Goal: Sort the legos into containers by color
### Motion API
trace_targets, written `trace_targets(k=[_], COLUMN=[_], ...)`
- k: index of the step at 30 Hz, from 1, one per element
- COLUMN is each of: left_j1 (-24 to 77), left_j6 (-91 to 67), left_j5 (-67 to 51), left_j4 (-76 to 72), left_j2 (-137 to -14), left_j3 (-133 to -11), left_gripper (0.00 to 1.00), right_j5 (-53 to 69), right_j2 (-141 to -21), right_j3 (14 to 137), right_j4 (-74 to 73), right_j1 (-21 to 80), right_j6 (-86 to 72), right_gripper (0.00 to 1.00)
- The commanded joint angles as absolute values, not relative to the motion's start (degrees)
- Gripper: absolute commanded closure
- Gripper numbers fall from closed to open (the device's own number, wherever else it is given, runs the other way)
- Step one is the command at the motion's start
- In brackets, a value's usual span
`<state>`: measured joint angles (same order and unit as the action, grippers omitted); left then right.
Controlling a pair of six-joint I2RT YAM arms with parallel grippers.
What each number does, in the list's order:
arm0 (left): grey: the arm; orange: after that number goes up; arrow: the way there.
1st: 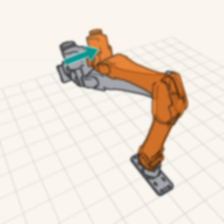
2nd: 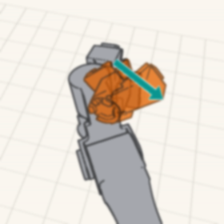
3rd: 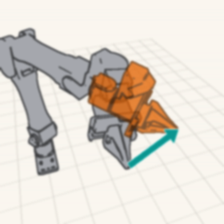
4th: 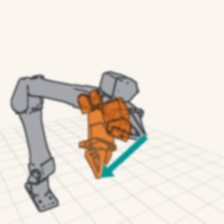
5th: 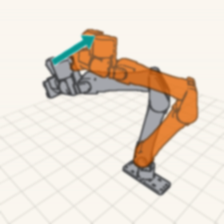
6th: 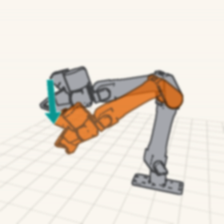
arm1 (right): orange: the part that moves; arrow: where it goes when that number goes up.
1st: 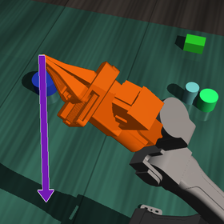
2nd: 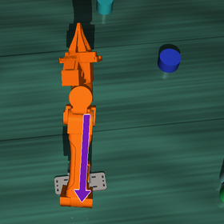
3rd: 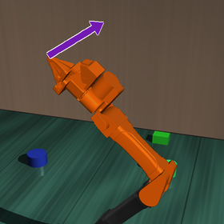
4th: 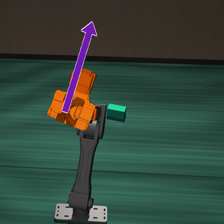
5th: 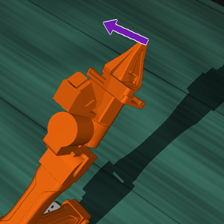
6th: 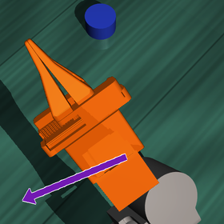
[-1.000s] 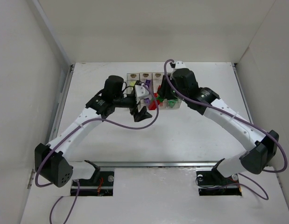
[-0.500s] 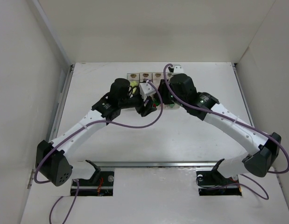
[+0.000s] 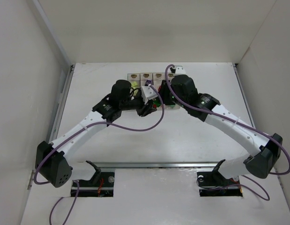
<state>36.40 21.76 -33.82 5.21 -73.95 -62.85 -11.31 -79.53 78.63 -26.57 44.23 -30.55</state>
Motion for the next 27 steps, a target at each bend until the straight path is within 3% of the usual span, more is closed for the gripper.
trace_targets(k=[1, 7, 27], left_j1=[35.9, 35.9, 36.6], left_j6=[25.7, 29.6, 38.5], left_j5=[-33.8, -36.4, -41.8], left_j4=[8.3, 14.0, 21.2], left_j2=[-72.1, -70.2, -65.0], left_j3=[-61.5, -60.5, -57.0], left_gripper=[1.0, 1.0, 1.0], right_j5=[-9.2, -14.8, -14.9], right_j2=[-78.7, -79.3, -87.1], right_j3=[80.1, 81.2, 81.2], right_j4=[-24.0, -25.7, -22.1], right_j1=[44.8, 44.8, 40.9], right_j6=[-32.3, -32.8, -32.8], right_gripper=[1.0, 1.0, 1.0])
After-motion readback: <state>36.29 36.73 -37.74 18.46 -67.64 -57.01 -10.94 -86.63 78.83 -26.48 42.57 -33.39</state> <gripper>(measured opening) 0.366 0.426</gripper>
